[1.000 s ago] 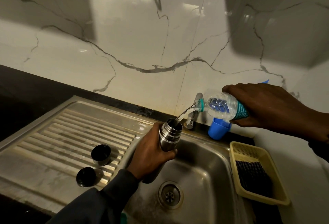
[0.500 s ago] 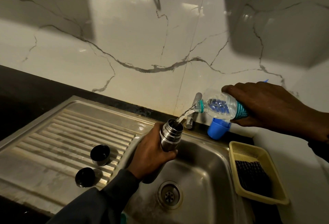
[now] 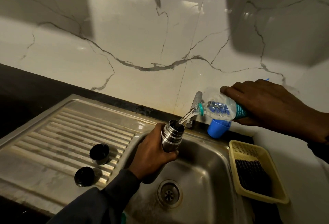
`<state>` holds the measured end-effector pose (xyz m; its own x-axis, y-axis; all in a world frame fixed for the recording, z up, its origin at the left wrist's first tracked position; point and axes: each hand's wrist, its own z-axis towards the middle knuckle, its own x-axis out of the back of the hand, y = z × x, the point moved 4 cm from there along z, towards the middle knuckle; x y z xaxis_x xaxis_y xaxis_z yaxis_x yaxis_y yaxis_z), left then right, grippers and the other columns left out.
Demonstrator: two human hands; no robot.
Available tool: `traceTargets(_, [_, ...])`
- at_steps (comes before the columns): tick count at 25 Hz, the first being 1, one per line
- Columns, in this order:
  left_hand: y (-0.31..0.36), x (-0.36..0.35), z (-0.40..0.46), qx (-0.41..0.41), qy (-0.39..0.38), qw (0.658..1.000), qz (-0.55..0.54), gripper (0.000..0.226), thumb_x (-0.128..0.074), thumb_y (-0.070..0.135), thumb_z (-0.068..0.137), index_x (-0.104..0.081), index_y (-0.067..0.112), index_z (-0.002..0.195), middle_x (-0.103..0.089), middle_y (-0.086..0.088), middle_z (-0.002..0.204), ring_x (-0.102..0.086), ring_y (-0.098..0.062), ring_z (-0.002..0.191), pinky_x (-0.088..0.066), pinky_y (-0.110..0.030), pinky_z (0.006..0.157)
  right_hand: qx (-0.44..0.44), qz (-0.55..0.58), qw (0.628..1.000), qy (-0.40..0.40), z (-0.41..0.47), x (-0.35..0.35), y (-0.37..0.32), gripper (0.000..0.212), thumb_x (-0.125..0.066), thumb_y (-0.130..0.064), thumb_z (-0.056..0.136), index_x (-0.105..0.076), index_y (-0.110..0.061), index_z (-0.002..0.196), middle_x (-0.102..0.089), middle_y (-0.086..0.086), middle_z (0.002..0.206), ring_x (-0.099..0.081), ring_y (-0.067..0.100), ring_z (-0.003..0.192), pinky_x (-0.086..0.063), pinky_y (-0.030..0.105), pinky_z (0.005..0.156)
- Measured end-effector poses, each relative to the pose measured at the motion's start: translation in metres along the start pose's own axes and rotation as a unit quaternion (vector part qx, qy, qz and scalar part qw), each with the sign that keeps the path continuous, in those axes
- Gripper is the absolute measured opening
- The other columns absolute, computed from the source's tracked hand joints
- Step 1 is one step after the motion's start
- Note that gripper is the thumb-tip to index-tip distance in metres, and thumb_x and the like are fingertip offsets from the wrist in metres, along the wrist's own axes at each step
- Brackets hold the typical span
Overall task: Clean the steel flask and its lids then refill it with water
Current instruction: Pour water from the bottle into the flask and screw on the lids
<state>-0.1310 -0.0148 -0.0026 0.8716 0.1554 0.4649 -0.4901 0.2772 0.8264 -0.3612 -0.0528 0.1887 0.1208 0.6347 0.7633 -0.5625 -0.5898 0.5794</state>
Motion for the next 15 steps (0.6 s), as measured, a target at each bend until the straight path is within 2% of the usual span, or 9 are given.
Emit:
traceTargets(7, [-0.004, -0.004, 0.001, 0.004, -0.009, 1.000, 0.004, 0.072, -0.084, 0.034, 0.069, -0.043, 0.035, 0.128, -0.062, 0.016, 0.111, -0.061, 0.003, 0.098, -0.045, -0.009, 0.074, 0.011, -0.012, 1.000, -0.016, 0.007, -0.003, -0.004, 0.089, -0.094, -0.030, 0.043, -0.052, -0.012, 0.119, -0.063, 0.007, 0.084, -0.059, 0.026, 0.065, -0.050, 0.039, 0.053])
traceTargets(15, [-0.005, -0.002, 0.001, -0.003, -0.004, 1.000, -0.001, 0.066, -0.084, 0.031, 0.070, -0.045, 0.034, 0.124, -0.062, 0.016, 0.106, -0.058, 0.008, 0.097, -0.043, -0.004, 0.073, 0.030, -0.060, 0.995, -0.078, 0.022, -0.008, -0.014, 0.076, -0.088, -0.029, 0.053, -0.054, -0.015, 0.120, -0.061, 0.004, 0.089, -0.055, 0.024, 0.069, -0.046, 0.037, 0.059])
